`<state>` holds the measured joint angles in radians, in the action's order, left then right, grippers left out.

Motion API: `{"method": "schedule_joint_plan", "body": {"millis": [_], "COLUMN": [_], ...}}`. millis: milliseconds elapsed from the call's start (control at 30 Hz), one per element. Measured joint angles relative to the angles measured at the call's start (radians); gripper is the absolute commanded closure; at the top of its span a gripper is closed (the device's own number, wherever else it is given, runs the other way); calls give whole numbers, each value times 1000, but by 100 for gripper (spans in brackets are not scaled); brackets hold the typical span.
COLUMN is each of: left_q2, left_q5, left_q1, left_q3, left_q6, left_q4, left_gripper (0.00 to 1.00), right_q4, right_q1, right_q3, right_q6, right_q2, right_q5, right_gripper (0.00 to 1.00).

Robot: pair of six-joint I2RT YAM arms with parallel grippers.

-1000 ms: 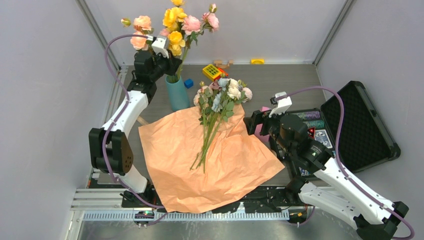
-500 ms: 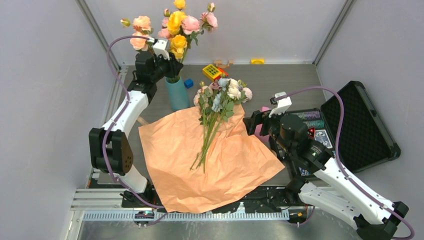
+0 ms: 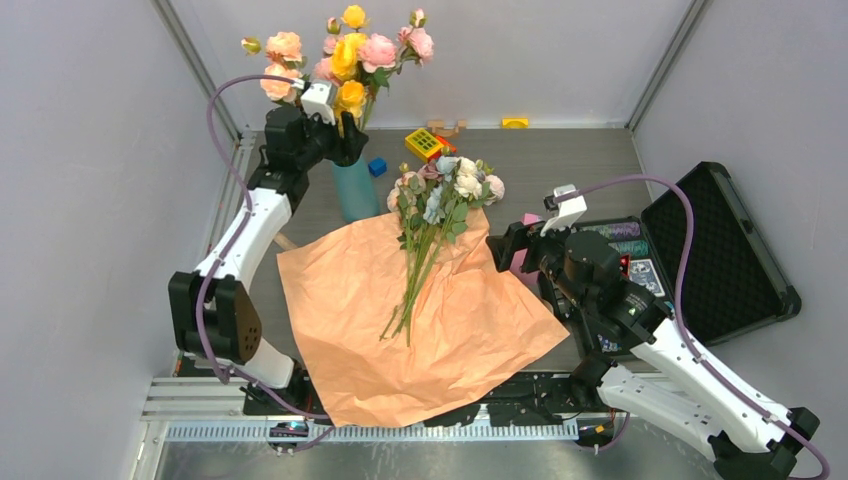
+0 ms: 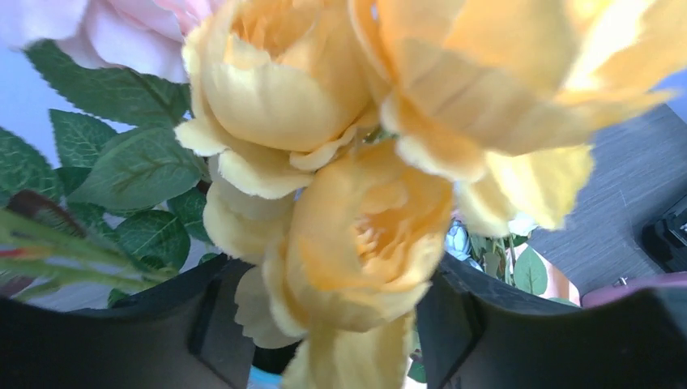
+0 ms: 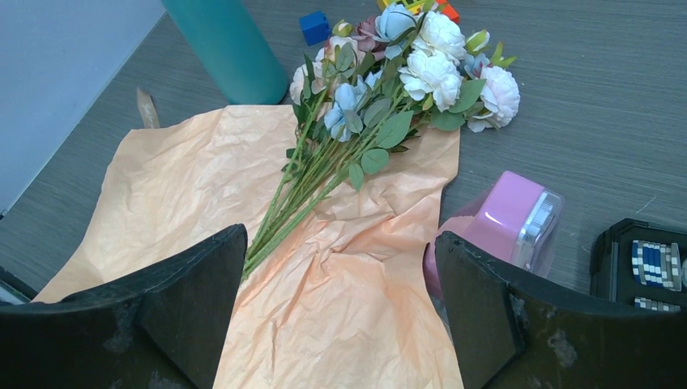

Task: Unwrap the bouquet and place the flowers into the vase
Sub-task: Insert the fake flower into the vase, then pick up the fake flower from the wrapping paper.

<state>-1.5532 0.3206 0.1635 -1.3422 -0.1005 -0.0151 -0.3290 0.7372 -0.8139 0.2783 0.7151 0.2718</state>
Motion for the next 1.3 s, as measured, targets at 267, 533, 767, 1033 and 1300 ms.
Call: {"method": "schedule_joint_plan", "body": {"millis": [267,533,767,1033,1300], "left_q2": [117,239,306,406,477], "left_q5": [-25,-66,-105,-86,-102], "left_q1": [0,0,0,0,0], "left_q3": [23,45,11,141,317], "left_q6": [2,-24,-74,-106,-106], "left_q4": [81,234,475,616,626], "left_gripper": [17,11,11,13,13], "right_q4": [-2,-25,-114,-174,-142], "right_q1": [0,0,0,0,5], "right_q3": [0,-4,-77,-132,-132], "right_q6": [10,35,86,217,409], "right_q2": [-4,-4,19,122,360], "right_q5": [-12,-31,-48,-97,-109], "right_gripper": [9,10,16,26,36]}}
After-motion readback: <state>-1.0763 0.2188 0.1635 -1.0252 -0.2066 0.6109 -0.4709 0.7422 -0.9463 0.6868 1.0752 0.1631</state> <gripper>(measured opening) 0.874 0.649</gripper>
